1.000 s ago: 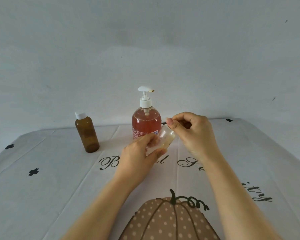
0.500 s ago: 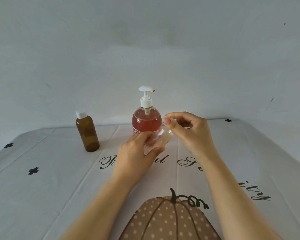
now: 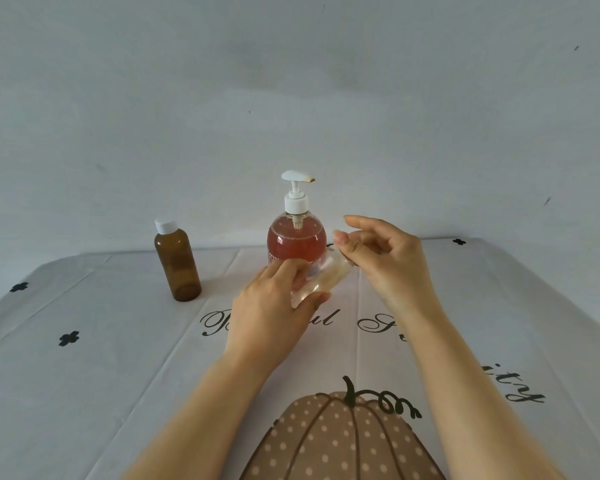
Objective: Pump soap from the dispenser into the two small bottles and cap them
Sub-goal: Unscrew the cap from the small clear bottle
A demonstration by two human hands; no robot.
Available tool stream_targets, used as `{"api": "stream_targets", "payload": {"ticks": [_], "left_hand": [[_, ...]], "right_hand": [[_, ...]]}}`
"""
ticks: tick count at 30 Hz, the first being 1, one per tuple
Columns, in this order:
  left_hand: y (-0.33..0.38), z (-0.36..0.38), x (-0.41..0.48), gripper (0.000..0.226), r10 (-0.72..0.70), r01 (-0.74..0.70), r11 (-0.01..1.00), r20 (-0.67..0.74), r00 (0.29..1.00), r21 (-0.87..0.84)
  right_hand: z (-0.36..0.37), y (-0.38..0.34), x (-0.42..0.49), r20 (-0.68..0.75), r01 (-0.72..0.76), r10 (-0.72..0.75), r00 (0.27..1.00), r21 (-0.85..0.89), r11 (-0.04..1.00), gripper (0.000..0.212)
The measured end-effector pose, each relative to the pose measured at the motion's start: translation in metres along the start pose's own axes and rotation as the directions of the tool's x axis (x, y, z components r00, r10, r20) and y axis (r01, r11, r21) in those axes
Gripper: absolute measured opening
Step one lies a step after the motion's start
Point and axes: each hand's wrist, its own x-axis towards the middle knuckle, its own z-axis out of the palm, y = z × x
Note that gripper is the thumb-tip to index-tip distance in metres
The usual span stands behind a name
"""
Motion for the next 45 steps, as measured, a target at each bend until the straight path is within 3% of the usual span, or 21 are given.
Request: {"api": "stream_targets", "payload": {"ticks": [5,10,14,18,24,29,35,40,45], "left_hand": [[-0.0002,0.0005,-0.0004,0.032,0.020,-0.020,0.999,-0.003,1.000,0.027],[-0.0032,0.0012,0.0006,0.031,-0.013,0.012,0.999,0.004,1.000,0.035],[-0.0031,0.0006,0.0005,0.032,-0.002,0.003,0.999,-0.008,1.000,0.040],[-0.0031,0.0007,0.0007,0.032,0.007,-0.007,0.998,0.003,1.000,0.060],[-0.0053,0.0011,0.0007,0.032,0.001,-0.002,0.998,0.019,1.000,0.064],[-0.0035,0.0011,0.0006,0.033,0.020,-0.021,0.997,0.006,1.000,0.069],[-0.0053,0.0011,0.0008,0.031,0.005,-0.005,0.998,0.014,1.000,0.064],[-0.0034,0.0012,0.0007,0.031,0.024,-0.024,0.998,0.004,1.000,0.053],[-0.0041,0.0018,0.0010,0.032,0.019,-0.020,0.998,0.009,1.000,0.058]], "right_hand": [[-0.0007,0.0012,-0.0007,-0.035,0.016,-0.018,0.999,-0.057,0.998,0.035],[-0.0043,-0.0024,-0.0015,0.060,0.013,-0.014,0.998,0.022,1.000,0.038],[0.0008,-0.0013,-0.0009,-0.013,-0.032,0.033,0.999,0.041,0.999,0.028],[0.0012,0.0033,-0.0004,-0.048,-0.044,0.040,0.998,-0.068,0.997,0.032],[-0.0021,-0.0007,-0.0006,0.037,-0.031,0.030,0.999,0.024,0.999,0.035],[0.0021,0.0050,-0.0006,-0.043,-0.032,0.028,0.999,-0.093,0.995,0.040],[-0.0005,0.0013,-0.0002,0.032,-0.040,0.040,0.999,0.018,0.999,0.042],[0.0034,0.0061,0.0004,-0.043,-0.048,0.044,0.998,-0.103,0.993,0.045],[0.0002,0.0022,0.0005,0.027,-0.045,0.045,0.999,-0.015,0.999,0.041]]}}
